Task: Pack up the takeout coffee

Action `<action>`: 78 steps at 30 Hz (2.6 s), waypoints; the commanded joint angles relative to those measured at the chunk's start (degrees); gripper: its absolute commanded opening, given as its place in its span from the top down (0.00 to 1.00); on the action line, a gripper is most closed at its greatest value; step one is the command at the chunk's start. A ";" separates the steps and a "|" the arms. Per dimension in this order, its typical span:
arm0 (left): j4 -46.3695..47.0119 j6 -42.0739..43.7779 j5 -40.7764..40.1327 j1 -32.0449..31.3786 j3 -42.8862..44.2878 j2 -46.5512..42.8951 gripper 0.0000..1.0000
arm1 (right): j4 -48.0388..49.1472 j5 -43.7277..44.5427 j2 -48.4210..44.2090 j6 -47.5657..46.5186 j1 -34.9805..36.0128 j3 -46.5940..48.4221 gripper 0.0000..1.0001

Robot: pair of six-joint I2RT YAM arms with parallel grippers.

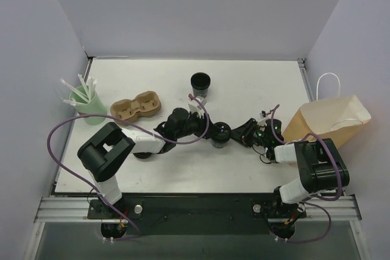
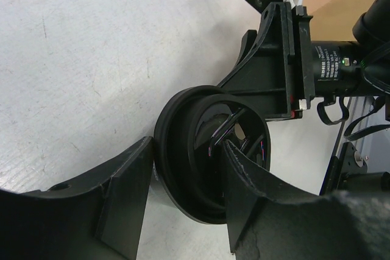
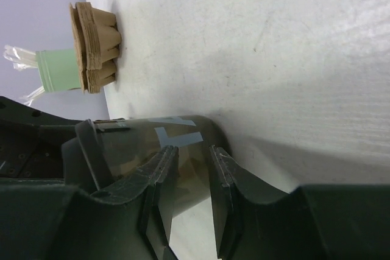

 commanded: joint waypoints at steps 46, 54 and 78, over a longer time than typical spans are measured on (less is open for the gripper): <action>-32.26 11.43 -2.52 2.12 1.48 12.11 0.44 | -20.85 8.96 -11.07 -8.90 1.61 3.77 0.73; -32.18 10.20 -3.49 2.21 1.48 13.78 0.44 | -24.97 15.63 -12.74 -7.58 3.54 -1.51 0.74; -30.51 11.43 -2.09 3.44 2.45 16.50 0.44 | -44.75 14.06 -25.32 -13.11 1.88 20.63 0.60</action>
